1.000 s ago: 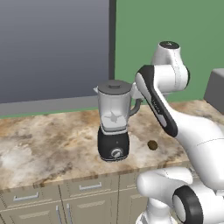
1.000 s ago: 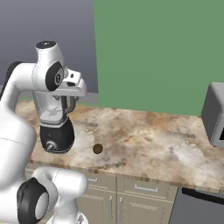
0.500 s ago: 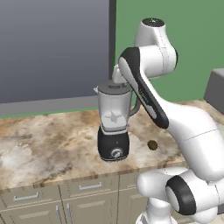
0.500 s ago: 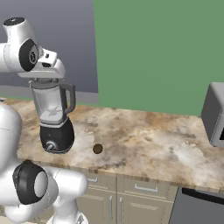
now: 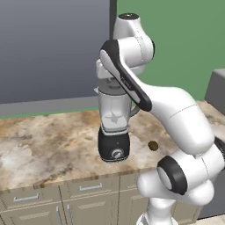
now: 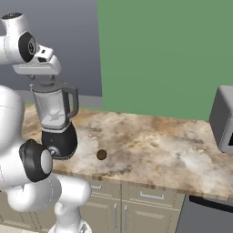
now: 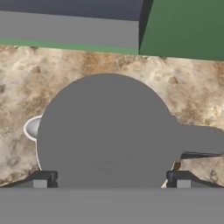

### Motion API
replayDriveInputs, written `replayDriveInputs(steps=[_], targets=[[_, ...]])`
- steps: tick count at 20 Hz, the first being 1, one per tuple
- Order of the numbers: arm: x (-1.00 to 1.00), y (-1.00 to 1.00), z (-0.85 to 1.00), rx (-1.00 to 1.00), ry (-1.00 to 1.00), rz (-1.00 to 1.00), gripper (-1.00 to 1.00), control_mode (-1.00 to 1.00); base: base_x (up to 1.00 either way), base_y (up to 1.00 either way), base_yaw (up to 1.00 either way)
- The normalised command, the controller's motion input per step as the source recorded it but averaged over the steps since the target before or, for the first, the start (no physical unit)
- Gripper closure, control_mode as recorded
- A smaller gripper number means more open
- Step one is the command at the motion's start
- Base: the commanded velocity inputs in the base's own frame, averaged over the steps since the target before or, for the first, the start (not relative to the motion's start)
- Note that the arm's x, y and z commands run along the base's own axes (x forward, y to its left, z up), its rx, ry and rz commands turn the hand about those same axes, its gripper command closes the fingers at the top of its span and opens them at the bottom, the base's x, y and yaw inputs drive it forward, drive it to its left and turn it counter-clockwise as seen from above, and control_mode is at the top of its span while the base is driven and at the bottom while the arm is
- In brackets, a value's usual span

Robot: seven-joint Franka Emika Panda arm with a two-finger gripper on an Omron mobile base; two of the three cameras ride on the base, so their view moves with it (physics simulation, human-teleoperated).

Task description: Open the blender lid, put the kiwi in the blender, close the lid, and start the blender.

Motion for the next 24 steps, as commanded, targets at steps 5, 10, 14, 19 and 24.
replayDriveInputs(steps=[5, 10, 14, 19, 24], targets=[[0.23, 0.0, -0.26, 0.0, 0.01, 0.07, -1.0, -1.0, 0.0, 0.0, 0.0], [0.19, 0.02, -0.29, 0.0, 0.02, 0.04, -1.0, -1.0, 0.0, 0.0, 0.0], [0.24, 0.03, -0.17, 0.0, 0.02, 0.01, -1.0, -1.0, 0.0, 0.0, 0.0], [0.19, 0.0, -0.11, 0.0, 0.01, 0.02, -1.0, -1.0, 0.0, 0.0, 0.0], [0.0, 0.0, -0.24, 0.0, 0.0, 0.04, -1.0, -1.0, 0.0, 0.0, 0.0]])
